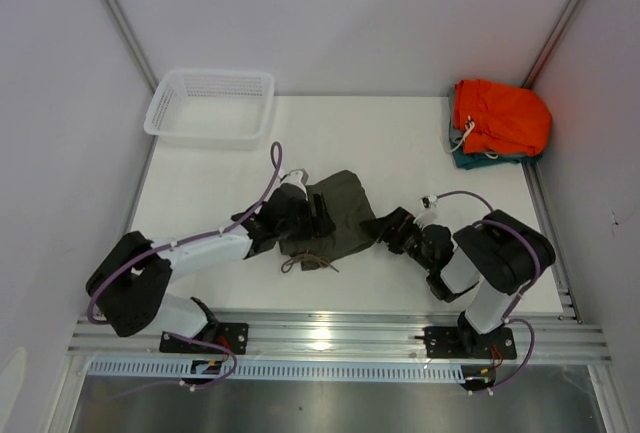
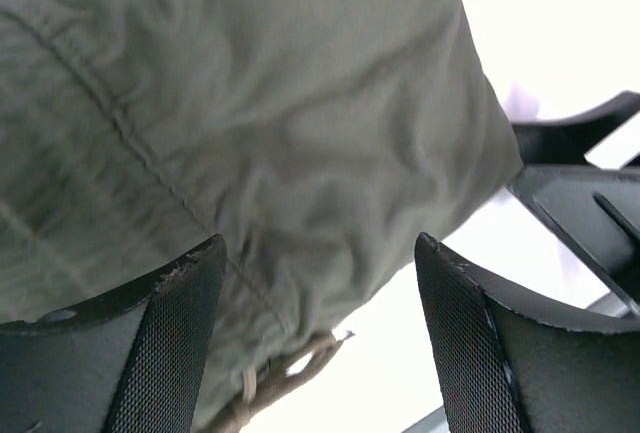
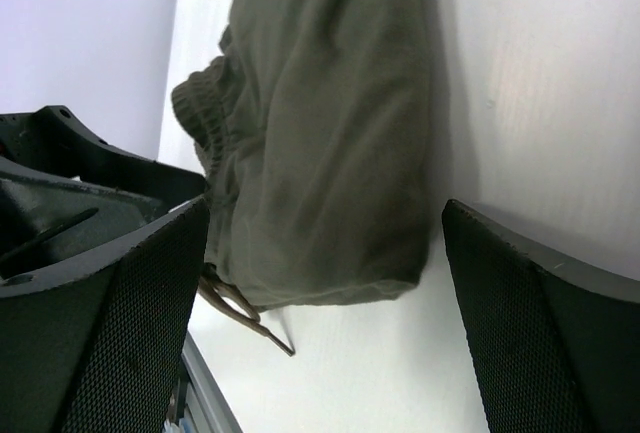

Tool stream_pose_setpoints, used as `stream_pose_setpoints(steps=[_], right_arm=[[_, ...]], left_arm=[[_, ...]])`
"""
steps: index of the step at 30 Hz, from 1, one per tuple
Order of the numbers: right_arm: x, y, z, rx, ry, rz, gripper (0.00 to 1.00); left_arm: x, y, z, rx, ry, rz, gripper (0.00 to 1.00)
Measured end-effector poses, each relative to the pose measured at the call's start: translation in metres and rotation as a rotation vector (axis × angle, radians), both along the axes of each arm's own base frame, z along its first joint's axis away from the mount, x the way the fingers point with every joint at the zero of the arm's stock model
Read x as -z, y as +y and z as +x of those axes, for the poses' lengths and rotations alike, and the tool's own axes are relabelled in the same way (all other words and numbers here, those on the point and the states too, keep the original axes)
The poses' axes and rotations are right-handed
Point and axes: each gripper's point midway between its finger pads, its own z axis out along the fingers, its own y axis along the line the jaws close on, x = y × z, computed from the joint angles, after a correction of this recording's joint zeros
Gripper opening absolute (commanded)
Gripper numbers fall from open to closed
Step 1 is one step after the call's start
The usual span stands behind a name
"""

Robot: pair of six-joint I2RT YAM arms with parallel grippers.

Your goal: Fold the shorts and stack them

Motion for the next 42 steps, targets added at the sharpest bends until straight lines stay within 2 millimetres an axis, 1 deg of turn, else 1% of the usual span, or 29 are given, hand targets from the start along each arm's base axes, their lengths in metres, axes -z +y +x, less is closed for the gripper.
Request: stream_pose_setpoints(steps=[5, 8, 12, 15, 16, 17, 18, 19, 20, 22, 25, 27, 28, 29, 30, 31, 32, 33, 34, 35, 40, 42], right_arm=[[-0.002, 0.005, 0.002, -0.016, -0.037, 0.036, 1.00], [-0.004, 0.009, 0.003, -0.023, -0.049, 0.051, 0.99], [-0.005, 0.018, 0.003, -0.039, -0.053, 0.064, 1.00], [-0.006, 0.023, 0.006, -0.041, -0.043, 0.078, 0.99], [-0.006, 0.024, 0.007, -0.040, -0.032, 0.080, 0.98], [-0.006, 0.026, 0.008, -0.040, -0.024, 0.077, 0.87], [-0.004, 0.027, 0.009, -0.041, -0.013, 0.067, 0.81], [0.001, 0.028, 0.008, -0.041, 0.021, 0.050, 0.74], [0.005, 0.028, 0.006, -0.039, 0.045, 0.035, 0.65], [0.012, 0.027, 0.002, -0.037, 0.088, 0.014, 0.57], [0.018, 0.025, -0.003, -0.033, 0.148, -0.021, 0.42], [0.023, 0.026, -0.003, -0.030, 0.195, -0.045, 0.37], [0.024, 0.028, -0.002, -0.032, 0.214, -0.055, 0.28], [0.024, 0.029, -0.001, -0.037, 0.230, -0.065, 0.22], [0.027, 0.031, -0.001, -0.041, 0.253, -0.078, 0.25], [0.029, 0.032, -0.001, -0.045, 0.281, -0.086, 0.20], [0.029, 0.034, -0.001, -0.054, 0.299, -0.088, 0.12], [0.030, 0.036, -0.001, -0.064, 0.318, -0.099, 0.11], [0.030, 0.038, -0.002, -0.071, 0.339, -0.101, 0.05], [0.030, 0.039, -0.002, -0.081, 0.359, -0.104, 0.01], [0.030, 0.040, -0.003, -0.128, 0.466, -0.106, 0.00], [0.029, 0.039, -0.002, -0.142, 0.506, -0.120, 0.02]], left_arm=[[-0.015, 0.005, -0.011, 0.004, -0.016, 0.004, 0.79], [-0.018, 0.010, -0.014, -0.004, -0.018, 0.014, 0.79], [-0.006, 0.021, -0.018, -0.020, 0.002, 0.054, 0.79], [0.004, 0.027, -0.021, -0.029, 0.021, 0.086, 0.79], [0.008, 0.028, -0.021, -0.031, 0.026, 0.094, 0.79], [0.011, 0.029, -0.022, -0.032, 0.032, 0.103, 0.79], [0.015, 0.030, -0.023, -0.033, 0.038, 0.111, 0.79], [0.018, 0.031, -0.024, -0.034, 0.043, 0.116, 0.79], [0.020, 0.032, -0.024, -0.034, 0.046, 0.120, 0.79], [0.023, 0.033, -0.026, -0.034, 0.051, 0.125, 0.79], [0.024, 0.034, -0.027, -0.034, 0.050, 0.128, 0.79], [0.023, 0.034, -0.026, -0.036, 0.043, 0.134, 0.79], [0.023, 0.034, -0.026, -0.035, 0.038, 0.137, 0.79], [0.022, 0.034, -0.026, -0.034, 0.031, 0.141, 0.79], [0.021, 0.034, -0.026, -0.030, 0.025, 0.144, 0.79], [0.020, 0.034, -0.026, -0.027, 0.017, 0.146, 0.79], [0.018, 0.035, -0.026, -0.024, 0.006, 0.151, 0.79], [0.016, 0.035, -0.026, -0.022, -0.003, 0.153, 0.79], [0.014, 0.034, -0.026, -0.015, -0.016, 0.156, 0.79], [0.011, 0.033, -0.027, -0.005, -0.031, 0.160, 0.79], [-0.004, 0.025, -0.035, 0.076, -0.131, 0.197, 0.80], [-0.012, 0.021, -0.038, 0.113, -0.183, 0.211, 0.80]])
